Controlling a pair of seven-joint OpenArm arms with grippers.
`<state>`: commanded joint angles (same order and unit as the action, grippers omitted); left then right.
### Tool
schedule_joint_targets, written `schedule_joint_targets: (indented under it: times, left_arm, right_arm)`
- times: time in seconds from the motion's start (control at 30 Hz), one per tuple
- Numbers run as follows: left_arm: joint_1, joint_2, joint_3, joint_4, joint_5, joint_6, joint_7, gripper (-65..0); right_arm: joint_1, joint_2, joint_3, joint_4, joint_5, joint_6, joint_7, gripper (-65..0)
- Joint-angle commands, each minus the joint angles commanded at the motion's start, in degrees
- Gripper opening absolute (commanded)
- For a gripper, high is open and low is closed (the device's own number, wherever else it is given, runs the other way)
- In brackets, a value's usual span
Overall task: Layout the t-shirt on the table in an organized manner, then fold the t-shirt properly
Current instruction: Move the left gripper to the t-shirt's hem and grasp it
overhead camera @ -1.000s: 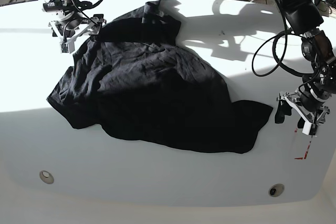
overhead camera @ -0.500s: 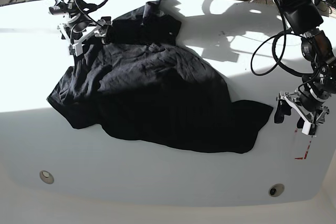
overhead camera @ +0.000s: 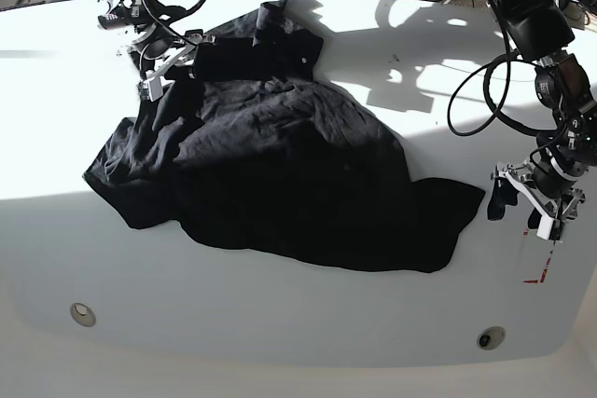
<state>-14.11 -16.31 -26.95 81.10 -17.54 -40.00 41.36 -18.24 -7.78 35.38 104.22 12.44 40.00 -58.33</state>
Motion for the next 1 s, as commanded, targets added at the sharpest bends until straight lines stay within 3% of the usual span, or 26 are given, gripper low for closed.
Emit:
schedule_joint_targets:
  times: [0.1,0.3,0.63,0.93,1.0]
  left_arm:
    - [-0.1,-0.1,0.0,-2.4,1.5,0.0,-1.7,-18.6]
    - [-1.8,0.3,0.1,-6.9,5.8,0.0,-4.7,-18.6]
    - [-6.0,0.4,2.9,-16.5,5.9,0.0,-5.5,-18.6]
    - [-8.0,1.0,9.0,-27.5,5.9,0.0,-12.0,-18.6]
    - [-8.5,1.5,9.0,-29.3,5.9,1.2,-12.8,-18.6]
  right_arm:
    - [0.2,0.0,0.0,0.0,0.0,0.0,0.0,-64.7]
    - [0.2,0.1,0.0,0.0,-0.1,0.0,0.0,-65.0]
    - [0.1,0.3,0.0,0.0,-0.1,0.0,0.0,-65.0]
    - [0.3,0.3,0.0,0.1,-0.1,0.0,0.0,-65.0]
    - [0.3,0.3,0.0,0.2,-0.1,0.0,0.0,-65.0]
